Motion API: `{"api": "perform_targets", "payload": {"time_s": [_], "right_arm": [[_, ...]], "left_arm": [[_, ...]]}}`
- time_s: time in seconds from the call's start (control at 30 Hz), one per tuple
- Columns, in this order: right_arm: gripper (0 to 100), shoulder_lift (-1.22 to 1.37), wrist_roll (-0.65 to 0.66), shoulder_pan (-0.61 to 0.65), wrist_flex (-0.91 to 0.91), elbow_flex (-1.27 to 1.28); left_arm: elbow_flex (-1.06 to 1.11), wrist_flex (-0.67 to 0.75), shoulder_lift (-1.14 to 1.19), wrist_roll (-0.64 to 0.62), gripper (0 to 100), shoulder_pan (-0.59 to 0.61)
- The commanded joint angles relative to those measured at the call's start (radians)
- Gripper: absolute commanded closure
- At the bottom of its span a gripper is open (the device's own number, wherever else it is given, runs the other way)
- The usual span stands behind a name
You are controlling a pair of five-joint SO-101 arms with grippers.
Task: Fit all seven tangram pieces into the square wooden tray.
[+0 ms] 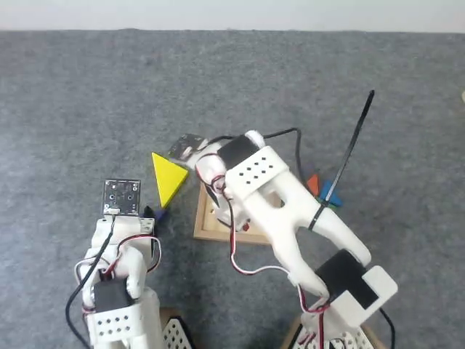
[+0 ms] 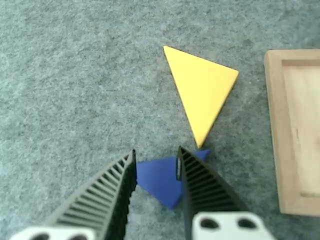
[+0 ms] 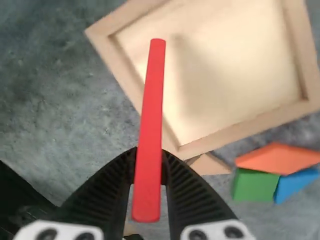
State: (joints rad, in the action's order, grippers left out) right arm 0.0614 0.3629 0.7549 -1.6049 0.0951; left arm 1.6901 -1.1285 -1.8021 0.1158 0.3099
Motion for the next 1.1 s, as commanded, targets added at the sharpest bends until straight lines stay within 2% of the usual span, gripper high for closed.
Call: {"api": "perform_targets", "payload": {"time_s": [0.0,0.33,0.63,0.87,1.07], "right_arm": [[99.0,-0.056,0.064,0.012,0.030,-0.008],[99.0,-0.045,0.133,0.136,0.041,0.029],[98.9,0.071,0.149,0.133,0.102,0.032],[98.9,0.082,0.157,0.077,0.084,-0.021],[98.3,0.082,0.239,0.013,0.084,-0.026]], "left_arm": [[-0.008,-0.009,-0.020,0.006,86,-0.005],[-0.008,-0.009,-0.020,0.006,86,-0.005],[-0.008,-0.026,-0.020,0.006,86,-0.005],[-0.008,-0.028,-0.020,0.008,86,-0.005],[-0.008,-0.028,-0.020,0.008,86,-0.005]]}}
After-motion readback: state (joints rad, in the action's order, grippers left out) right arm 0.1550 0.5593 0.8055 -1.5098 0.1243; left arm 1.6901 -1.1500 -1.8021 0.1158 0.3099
